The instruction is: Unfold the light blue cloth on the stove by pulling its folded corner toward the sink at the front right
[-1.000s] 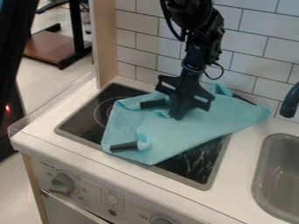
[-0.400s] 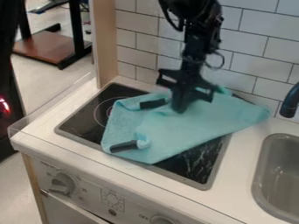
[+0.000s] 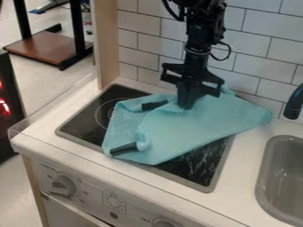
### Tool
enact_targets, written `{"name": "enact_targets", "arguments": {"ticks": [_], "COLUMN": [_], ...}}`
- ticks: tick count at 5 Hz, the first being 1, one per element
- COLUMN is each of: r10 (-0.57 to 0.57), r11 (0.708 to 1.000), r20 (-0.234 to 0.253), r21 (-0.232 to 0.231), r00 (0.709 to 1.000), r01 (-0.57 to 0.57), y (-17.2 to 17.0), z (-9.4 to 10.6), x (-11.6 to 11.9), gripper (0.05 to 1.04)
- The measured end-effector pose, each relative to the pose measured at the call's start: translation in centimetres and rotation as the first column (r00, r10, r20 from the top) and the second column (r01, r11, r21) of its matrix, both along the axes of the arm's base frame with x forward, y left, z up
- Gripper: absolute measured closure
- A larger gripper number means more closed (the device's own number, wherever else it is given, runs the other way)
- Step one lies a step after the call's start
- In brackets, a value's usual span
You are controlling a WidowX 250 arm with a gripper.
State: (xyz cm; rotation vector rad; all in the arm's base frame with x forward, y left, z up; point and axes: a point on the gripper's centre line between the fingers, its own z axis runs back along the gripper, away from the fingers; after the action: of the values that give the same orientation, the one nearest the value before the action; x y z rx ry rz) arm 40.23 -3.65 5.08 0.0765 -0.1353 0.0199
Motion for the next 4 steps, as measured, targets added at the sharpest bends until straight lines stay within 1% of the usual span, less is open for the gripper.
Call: {"name": "enact_targets", "arguments": {"ticks": [1, 2, 3, 4], "r10": [-0.056, -0.15, -0.197, -0.236], "r11": [0.998, 0.987, 0.975, 0.963], "r20": [-0.011, -0.054, -0.087, -0.097], "r21": [-0.028, -0.073, -0.118, -0.159], "r00": [0.998, 0.987, 0.976, 0.967], "r01": [0.056, 0.145, 0.187, 0.219], "y": [-1.9, -4.5, -6.5, -8.9], "z": [0.3, -0.4, -0.5, 0.1], "x": [-0.9, -2.4, -3.6, -4.6], "gripper": [1.034, 1.034, 1.034, 1.034]}}
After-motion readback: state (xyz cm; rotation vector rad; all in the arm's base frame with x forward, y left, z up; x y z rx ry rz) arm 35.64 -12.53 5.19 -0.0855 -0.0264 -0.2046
